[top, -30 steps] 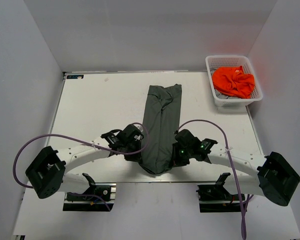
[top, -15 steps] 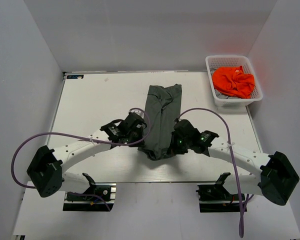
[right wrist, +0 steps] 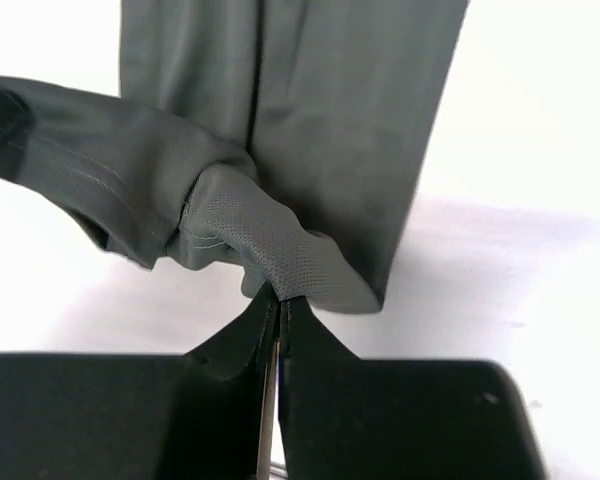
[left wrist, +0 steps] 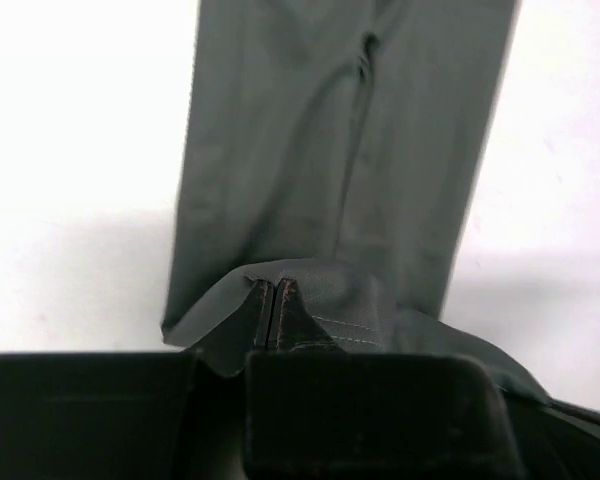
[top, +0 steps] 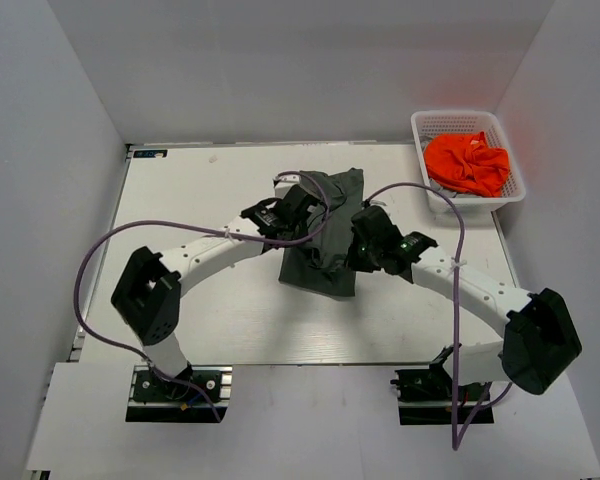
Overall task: Fold and stack the t-shirts
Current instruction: Fold the folded rectangular tshirt in 1/3 of the way
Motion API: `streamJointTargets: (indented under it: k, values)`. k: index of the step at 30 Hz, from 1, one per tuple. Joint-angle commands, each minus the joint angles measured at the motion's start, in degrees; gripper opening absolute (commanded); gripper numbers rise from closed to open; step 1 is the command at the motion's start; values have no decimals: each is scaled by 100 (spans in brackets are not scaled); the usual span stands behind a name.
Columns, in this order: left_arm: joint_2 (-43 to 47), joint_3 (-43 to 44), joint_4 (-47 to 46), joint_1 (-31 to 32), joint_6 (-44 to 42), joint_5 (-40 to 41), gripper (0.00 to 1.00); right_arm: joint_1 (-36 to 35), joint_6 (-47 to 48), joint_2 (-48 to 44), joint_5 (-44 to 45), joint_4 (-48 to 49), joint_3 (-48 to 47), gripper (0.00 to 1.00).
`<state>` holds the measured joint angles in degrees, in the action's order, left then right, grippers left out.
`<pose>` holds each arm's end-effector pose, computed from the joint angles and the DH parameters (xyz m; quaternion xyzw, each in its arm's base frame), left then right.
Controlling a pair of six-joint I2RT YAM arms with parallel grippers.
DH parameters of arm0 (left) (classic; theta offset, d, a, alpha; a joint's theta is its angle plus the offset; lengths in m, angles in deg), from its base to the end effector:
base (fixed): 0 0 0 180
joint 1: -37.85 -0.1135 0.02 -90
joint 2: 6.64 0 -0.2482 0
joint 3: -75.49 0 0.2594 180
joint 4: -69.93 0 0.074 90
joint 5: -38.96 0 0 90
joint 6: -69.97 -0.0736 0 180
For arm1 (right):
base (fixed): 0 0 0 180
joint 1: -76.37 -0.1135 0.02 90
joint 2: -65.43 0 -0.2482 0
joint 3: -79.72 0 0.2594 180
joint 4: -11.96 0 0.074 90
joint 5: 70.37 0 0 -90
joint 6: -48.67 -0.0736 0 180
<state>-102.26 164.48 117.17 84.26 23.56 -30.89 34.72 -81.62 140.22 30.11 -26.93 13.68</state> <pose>0.2847 -0.2623 0.2150 -0.0312 0.9371 -0.0983 0.3335 0.2405 0.1959 0.2054 0.0220 0.9289 0.1716 0.3275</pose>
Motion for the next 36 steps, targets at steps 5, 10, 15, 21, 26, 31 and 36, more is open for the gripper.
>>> streamJointTargets:
  k: [5,10,15,21,26,31,36]
  values:
    - [-572,884,182,-448,-228,491,0,517,416,519,104,381,-665,0]
    - [-1046,1244,41,-642,-536,289,0,789,689,984,-248,662,-911,0]
    - [-1320,1569,-82,-818,-598,174,0,1070,812,1328,-397,882,-1140,0]
    - [-1732,1825,-310,-941,-826,-45,0,1378,865,1635,-555,970,-1352,0]
    - [-1988,2132,-381,-1055,-940,-124,0,1563,927,1917,-845,1188,-1413,0]
    - [-2225,2238,-503,-1178,-993,-63,0,1739,997,2391,-1189,1295,-1606,0]
    - [-2382,2098,-1424,-1231,-1536,-458,30,1932,936,2865,-1206,1523,-1843,8]
